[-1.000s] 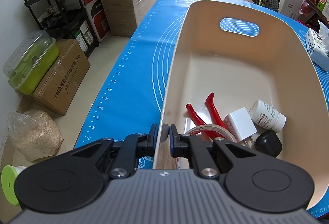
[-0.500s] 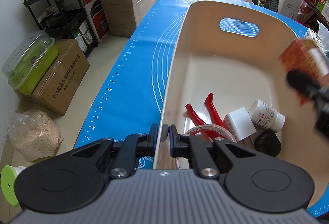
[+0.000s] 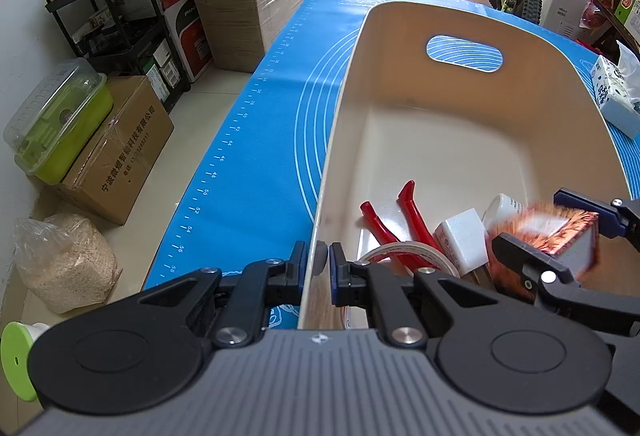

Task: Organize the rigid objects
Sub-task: 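Carry the patterned box with the right tool and release it into the basket, then reach the right tool to the green cylinder and grasp it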

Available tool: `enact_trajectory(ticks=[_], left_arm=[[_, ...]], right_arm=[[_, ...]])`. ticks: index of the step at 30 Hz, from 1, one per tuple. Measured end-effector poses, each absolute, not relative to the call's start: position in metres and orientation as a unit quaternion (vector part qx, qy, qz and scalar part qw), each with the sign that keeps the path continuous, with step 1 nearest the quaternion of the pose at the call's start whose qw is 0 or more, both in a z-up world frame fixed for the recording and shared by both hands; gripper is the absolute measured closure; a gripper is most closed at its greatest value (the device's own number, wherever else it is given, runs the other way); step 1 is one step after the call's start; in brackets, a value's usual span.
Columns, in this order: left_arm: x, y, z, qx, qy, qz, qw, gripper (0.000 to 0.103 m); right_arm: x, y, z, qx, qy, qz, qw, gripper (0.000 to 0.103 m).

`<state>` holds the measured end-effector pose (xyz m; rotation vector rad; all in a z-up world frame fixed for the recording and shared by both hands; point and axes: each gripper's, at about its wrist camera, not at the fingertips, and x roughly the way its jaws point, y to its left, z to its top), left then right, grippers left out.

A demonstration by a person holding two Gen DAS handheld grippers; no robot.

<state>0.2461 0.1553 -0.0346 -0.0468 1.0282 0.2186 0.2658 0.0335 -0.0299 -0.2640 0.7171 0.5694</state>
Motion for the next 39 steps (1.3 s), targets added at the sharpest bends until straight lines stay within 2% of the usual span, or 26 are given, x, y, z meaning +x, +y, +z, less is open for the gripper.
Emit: enact_trajectory(ticks=[5,6,7,16,30,39], left_arm=[[0.247,0.155,-0.035,-0.022,0.491,0.104,0.865,0.091],[0.247,0.155,-0.034,-0.022,0.491,0.105,0.865,0.091],[0.247,0.155,-0.034,-0.022,0.491,0.104,0.865,0.091],[0.247,0.155,-0.034,-0.022,0.491,0.104,0.865,0.091],[0.245,0.157,-0.035,-0.024,0.491,0.104,0.865,0.091],[0.245,0.16,-0.034,-0.025,0.491,0.103,0.864,0.091]], right_arm=[[0.266,0.033,-0.029,-0.122,0.345,0.277,0.889,0.044],[0.266,0.032,-0.028,-0.115,0.346,0.277,0.889,0.038],[0.269,0.03,-0.026,-0.109,0.348,0.277,0.889,0.036],[0.272,0.004,-0.011,-0.066,0.334,0.265,0.902,0.027],[0.282,-0.083,0.011,0.009,0.319,0.17,0.932,0.025],[0.272,-0.136,-0.019,0.027,0.396,0.081,0.914,0.025]])
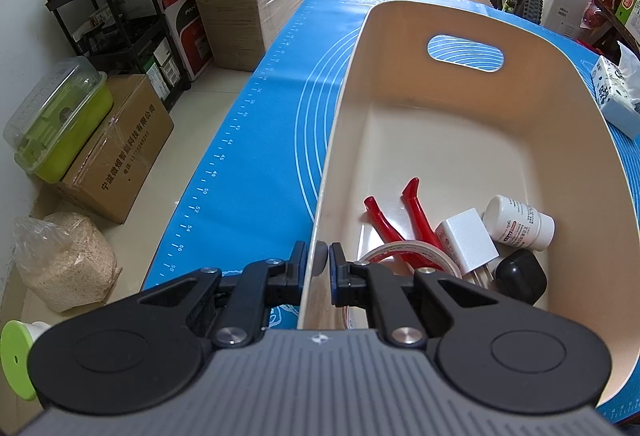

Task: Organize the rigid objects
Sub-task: 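Reach the right tool to the green cylinder and grasp it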

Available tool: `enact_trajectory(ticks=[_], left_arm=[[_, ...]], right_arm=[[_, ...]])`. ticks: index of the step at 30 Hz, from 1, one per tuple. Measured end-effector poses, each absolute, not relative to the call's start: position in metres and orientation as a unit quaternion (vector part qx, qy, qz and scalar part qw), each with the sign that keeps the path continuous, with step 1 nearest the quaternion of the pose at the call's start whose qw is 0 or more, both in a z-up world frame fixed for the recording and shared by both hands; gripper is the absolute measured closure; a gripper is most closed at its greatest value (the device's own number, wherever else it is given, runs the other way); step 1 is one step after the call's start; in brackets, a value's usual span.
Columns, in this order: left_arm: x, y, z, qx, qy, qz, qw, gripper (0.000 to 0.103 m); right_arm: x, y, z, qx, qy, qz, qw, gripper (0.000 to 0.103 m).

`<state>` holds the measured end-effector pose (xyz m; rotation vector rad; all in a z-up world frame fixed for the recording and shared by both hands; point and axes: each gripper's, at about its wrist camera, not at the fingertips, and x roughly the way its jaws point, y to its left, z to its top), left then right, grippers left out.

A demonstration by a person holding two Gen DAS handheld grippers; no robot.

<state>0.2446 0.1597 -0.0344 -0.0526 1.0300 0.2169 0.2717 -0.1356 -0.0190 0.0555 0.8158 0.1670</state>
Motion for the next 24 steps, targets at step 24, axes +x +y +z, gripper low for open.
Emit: enact_trajectory(ticks=[24], left_arm=[[0.247,0.159,-0.035,-0.024,0.492,0.106,0.864,0.091]], right_arm=[[0.233,-0.129,-0.096,0.033,0.502,-0.028,0.864,0.046]])
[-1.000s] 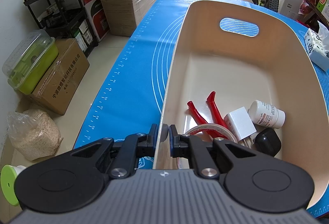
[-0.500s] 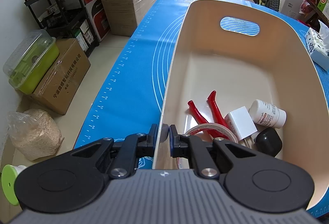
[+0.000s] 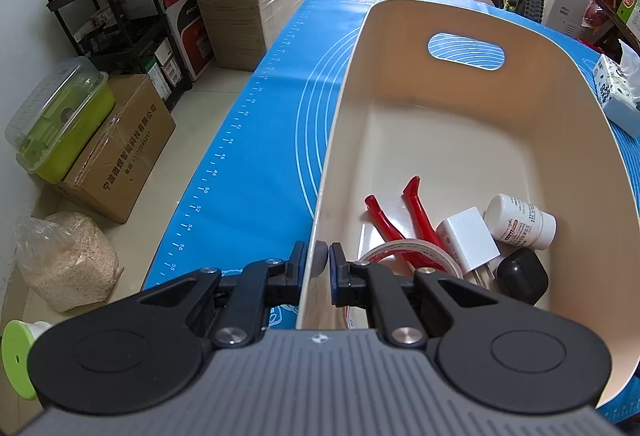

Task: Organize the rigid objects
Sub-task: 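Reach the right tool to the green cylinder and grasp it, then carry the green cylinder with the right tool and release it into the basket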

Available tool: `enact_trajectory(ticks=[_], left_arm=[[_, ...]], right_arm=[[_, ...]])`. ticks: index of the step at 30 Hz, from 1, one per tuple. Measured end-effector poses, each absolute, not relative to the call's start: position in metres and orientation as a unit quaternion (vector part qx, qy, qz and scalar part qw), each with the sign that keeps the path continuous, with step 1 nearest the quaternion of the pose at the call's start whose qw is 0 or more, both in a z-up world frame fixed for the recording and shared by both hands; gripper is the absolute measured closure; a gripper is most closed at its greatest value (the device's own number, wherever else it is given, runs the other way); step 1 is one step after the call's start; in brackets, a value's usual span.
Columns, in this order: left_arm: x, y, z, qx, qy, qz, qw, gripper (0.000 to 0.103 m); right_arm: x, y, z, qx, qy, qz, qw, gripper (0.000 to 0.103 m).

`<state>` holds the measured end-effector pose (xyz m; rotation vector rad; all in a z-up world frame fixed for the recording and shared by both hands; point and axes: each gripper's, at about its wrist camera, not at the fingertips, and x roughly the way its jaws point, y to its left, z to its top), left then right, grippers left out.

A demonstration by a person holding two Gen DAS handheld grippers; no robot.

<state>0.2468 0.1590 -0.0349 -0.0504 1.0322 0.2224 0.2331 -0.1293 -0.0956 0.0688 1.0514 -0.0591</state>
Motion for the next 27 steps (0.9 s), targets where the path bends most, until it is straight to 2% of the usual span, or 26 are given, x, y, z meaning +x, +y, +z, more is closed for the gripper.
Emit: enact_trajectory(ticks=[16,27], left_arm=[[0.247,0.161,-0.034,-0.028,0.493,0.103,0.864,0.091],[0.247,0.161,-0.034,-0.028,0.493,0.103,0.864,0.091]], right_arm=[[0.228,-0.141,-0.088,0.053,0.484,-0.043,0.872,0.048],[0.23,-0.148,-0.061,0.073,0.442,-0.04,0.893,0.048]])
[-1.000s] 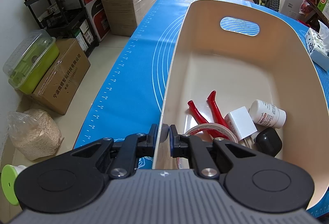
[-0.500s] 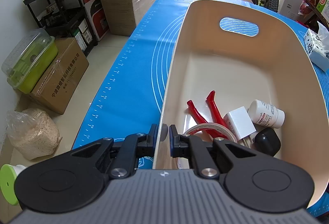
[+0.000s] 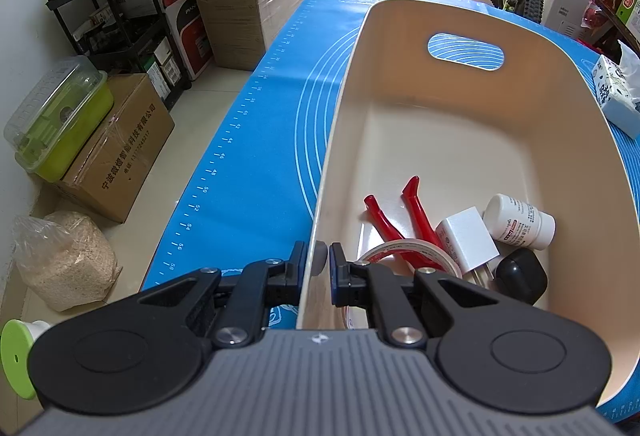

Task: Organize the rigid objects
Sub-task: 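Carry the green cylinder with the right tool and release it into the basket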

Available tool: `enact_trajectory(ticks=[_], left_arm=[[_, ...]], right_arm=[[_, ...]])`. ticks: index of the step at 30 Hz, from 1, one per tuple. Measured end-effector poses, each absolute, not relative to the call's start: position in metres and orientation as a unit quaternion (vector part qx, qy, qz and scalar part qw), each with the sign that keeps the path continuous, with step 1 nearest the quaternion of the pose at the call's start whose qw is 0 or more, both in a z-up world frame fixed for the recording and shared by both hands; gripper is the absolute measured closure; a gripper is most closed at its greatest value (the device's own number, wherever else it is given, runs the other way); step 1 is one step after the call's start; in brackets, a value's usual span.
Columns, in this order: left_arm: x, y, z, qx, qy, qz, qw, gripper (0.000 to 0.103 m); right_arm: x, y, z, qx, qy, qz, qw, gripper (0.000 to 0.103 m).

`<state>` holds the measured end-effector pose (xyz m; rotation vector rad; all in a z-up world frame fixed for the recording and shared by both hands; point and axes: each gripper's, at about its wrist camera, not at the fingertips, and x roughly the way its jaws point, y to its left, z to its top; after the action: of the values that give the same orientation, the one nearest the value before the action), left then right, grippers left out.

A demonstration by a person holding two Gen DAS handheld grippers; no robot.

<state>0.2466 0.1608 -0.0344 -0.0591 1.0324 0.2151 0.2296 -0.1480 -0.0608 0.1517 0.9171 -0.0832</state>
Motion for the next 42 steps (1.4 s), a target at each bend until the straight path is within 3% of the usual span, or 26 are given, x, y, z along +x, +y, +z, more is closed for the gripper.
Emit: enact_trajectory(ticks=[18,42], left_arm=[[0.246,0.163,-0.033,-0.029,0.494,0.102,0.863,0.091],[0.248,0.161,-0.033,-0.025,0.494,0.101,0.863,0.091]], right_arm=[[0.258,-0.088,0.012,0.076,0.343,0.067,0.934,0.048],[0.274,0.019,-0.01,0.014,0.375,0.189,0.908,0.048]])
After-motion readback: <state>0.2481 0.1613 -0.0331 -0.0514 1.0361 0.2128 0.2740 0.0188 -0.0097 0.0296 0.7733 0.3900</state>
